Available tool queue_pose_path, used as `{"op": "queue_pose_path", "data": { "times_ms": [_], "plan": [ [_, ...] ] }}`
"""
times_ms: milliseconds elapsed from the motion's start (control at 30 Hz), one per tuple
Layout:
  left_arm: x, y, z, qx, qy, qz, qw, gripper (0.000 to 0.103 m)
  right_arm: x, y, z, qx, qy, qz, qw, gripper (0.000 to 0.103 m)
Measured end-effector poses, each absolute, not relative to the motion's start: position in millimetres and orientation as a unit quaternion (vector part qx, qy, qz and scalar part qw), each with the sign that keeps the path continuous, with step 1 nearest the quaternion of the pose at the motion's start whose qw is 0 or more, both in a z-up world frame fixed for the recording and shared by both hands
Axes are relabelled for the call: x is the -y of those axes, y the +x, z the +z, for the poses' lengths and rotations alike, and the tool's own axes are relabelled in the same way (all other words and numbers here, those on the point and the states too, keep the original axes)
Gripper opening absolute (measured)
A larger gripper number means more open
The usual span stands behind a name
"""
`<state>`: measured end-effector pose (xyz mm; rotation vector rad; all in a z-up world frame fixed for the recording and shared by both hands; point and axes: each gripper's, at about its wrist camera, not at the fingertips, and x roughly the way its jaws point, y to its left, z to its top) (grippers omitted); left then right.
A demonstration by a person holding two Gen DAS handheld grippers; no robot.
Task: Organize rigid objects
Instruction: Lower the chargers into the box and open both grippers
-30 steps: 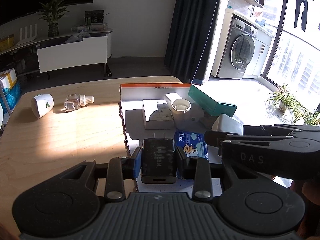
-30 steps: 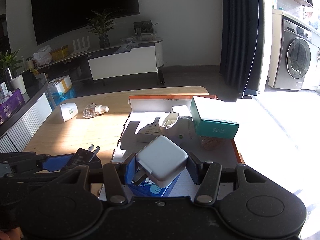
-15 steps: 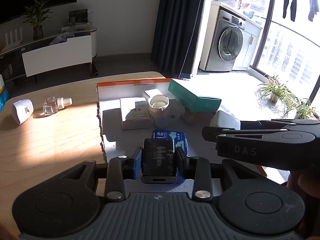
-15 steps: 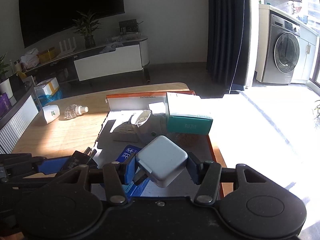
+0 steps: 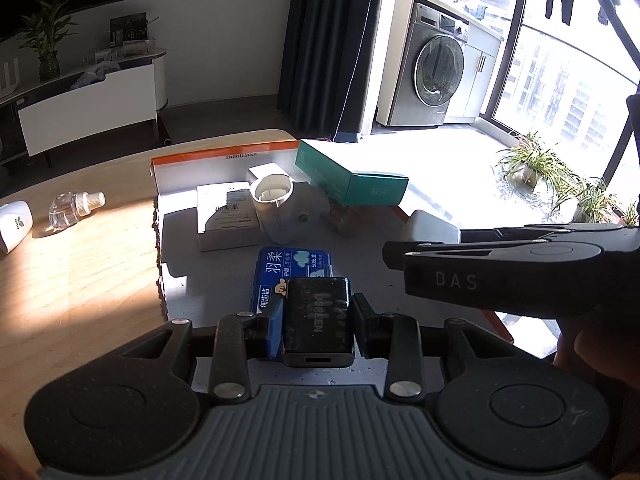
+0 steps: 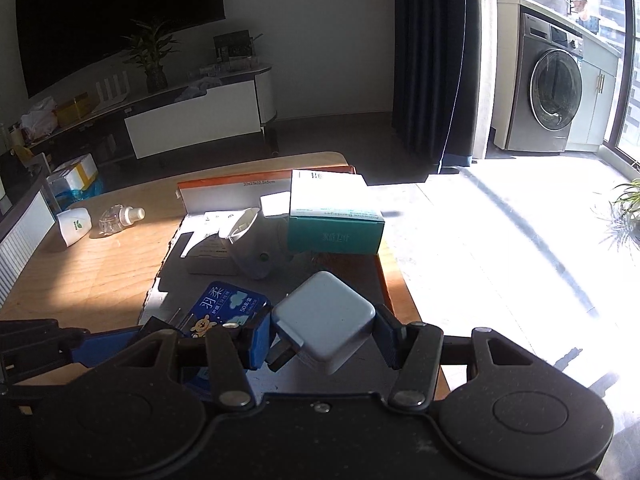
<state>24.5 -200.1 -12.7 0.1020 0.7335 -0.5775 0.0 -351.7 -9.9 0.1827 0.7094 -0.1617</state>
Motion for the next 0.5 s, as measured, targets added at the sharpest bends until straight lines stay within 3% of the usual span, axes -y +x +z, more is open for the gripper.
{"op": "queue_pose_path", "data": {
  "times_ms": [400, 433, 500],
  "plan": [
    [209.0, 22.4, -16.6, -0.371, 0.044, -0.308, 0.875, 0.039, 353.7, 2.9, -8.6, -0.341, 0.09, -0.094, 0.931, 0.067],
    [208.9, 21.7, -15.7, -0.369, 0.043, -0.309, 0.876, 0.041, 353.5, 3.0, -7.7, -0.339, 0.089, -0.095, 0.932, 0.067],
    [208.1, 20.8, -13.8, -0.366, 0.044, -0.305, 0.878, 0.056, 352.6, 3.0, -6.2, -0.337, 0.09, -0.094, 0.933, 0.068]
  ]
}}
